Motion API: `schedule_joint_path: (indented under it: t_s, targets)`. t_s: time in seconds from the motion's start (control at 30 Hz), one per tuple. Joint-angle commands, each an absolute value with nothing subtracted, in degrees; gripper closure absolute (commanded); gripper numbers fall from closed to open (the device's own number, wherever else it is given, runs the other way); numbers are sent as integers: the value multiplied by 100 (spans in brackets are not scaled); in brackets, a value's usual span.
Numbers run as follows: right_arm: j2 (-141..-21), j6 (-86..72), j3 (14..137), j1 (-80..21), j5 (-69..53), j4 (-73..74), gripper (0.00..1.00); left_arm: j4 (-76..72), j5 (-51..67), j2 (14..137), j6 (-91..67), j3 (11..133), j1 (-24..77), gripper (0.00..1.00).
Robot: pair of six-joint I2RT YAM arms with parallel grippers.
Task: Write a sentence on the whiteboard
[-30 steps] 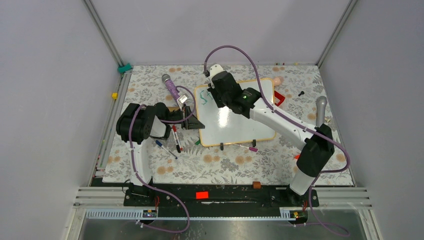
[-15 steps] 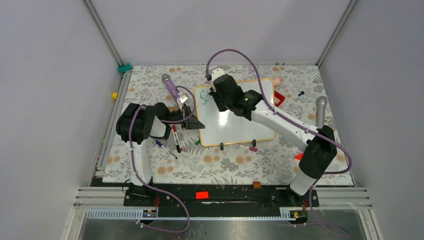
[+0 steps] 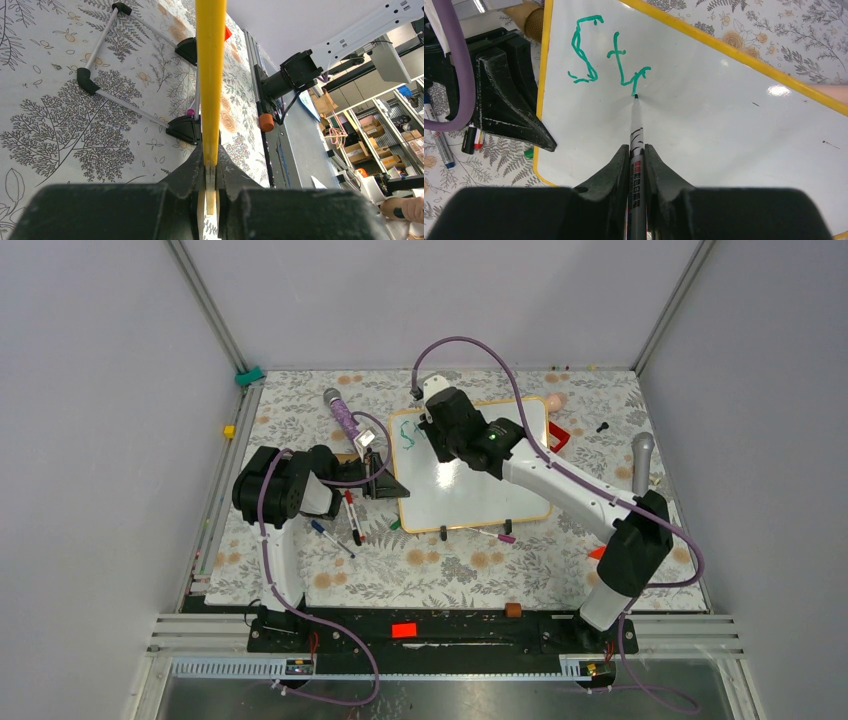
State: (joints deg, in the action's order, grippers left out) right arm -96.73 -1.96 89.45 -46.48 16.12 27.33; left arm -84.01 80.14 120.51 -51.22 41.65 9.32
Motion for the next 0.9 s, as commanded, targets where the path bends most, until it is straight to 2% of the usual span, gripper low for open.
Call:
schedule_joint_path:
  t_s: [0.0,0.87]
  targets:
    - [-9785,-131,9290,-4588,1830,2776,100,-8481,8190,12076,-5086,4131,887,100]
    - [-9808,-157,9528,-4418,1970,2856,100,-8481,8179,12089,-5089,4131,887,100]
